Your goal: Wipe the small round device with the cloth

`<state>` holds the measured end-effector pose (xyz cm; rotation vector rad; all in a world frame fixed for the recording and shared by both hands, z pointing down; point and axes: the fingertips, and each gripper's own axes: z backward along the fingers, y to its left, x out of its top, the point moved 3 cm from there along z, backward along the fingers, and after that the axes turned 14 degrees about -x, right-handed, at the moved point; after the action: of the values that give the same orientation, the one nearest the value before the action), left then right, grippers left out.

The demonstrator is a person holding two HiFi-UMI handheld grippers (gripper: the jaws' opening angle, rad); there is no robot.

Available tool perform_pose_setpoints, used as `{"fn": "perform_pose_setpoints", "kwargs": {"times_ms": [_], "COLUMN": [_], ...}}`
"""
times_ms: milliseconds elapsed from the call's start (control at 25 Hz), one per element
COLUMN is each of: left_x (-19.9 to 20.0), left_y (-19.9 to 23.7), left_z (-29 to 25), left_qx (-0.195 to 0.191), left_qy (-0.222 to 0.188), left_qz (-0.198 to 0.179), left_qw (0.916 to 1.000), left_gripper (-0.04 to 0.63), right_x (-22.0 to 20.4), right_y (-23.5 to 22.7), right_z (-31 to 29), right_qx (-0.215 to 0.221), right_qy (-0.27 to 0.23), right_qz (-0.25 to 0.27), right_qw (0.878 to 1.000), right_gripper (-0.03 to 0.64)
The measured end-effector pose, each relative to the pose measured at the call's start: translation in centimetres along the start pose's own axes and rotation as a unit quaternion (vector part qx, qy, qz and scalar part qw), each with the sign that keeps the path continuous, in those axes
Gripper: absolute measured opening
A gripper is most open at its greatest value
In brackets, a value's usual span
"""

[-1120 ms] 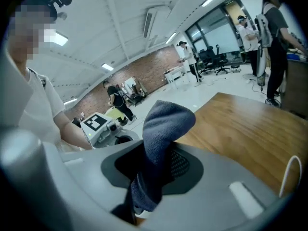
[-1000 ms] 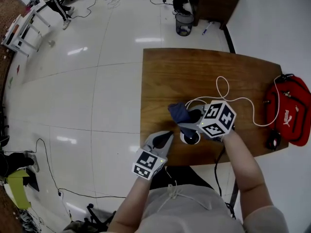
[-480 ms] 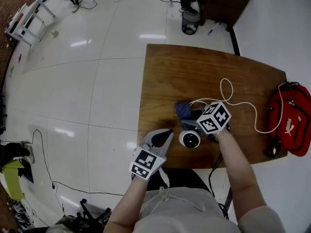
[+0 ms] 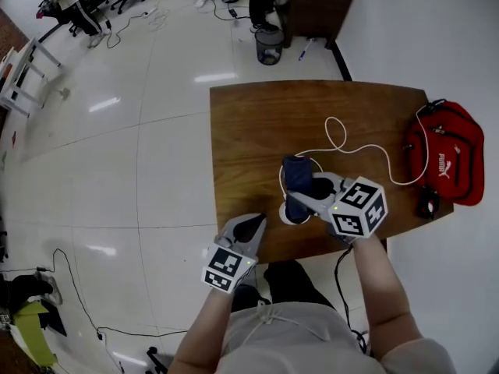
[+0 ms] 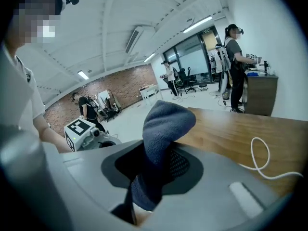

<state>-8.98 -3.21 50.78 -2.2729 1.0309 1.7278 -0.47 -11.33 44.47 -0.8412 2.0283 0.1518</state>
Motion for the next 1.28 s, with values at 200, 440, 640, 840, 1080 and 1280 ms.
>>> {"fn": "perform_pose_setpoints", "kwargs": {"times_ms": [200, 440, 640, 840, 1080, 1280], "left_x": [-0.4, -2.1, -4.0, -4.7, -2.9, -1.2], "left_y": [-1.9, -3.6, -4.6, -4.9, -4.5, -4.3], "left_z": [2.4, 5.5, 6.8, 6.9, 6.1, 4.8], "left_qx": [-0.04, -0.066, -0.08, -0.083, -0.077, -0.079], "left_qy": [0.003, 0.013, 0.025, 0.027, 0.011, 0.0], "left_qz": [-0.011, -0.007, 0.001, 0.006, -0.002, -0.01], "left_qw": [0.9992, 0.9977, 0.9965, 0.9962, 0.997, 0.9968], "left_gripper": [0.006, 0.006, 0.006, 0.006, 0.006, 0.006], "right_x": [-2.9, -9.5, -14.2, -18.5, -16.2, -9.9], "right_y": [5.3, 7.3, 6.6, 7.7, 8.3, 8.1], "right_z": [0.1, -2.0, -3.4, -3.8, -0.6, 3.2], "right_qx": [-0.025, -0.069, -0.104, -0.085, -0.098, -0.11], "right_qy": [0.009, 0.005, 0.021, 0.068, 0.056, -0.028], "right_qz": [-0.055, -0.221, -0.313, -0.376, -0.278, -0.142], "right_qw": [0.998, 0.973, 0.944, 0.92, 0.954, 0.983], "right_gripper": [0.107, 0.106, 0.107, 0.107, 0.107, 0.107]}}
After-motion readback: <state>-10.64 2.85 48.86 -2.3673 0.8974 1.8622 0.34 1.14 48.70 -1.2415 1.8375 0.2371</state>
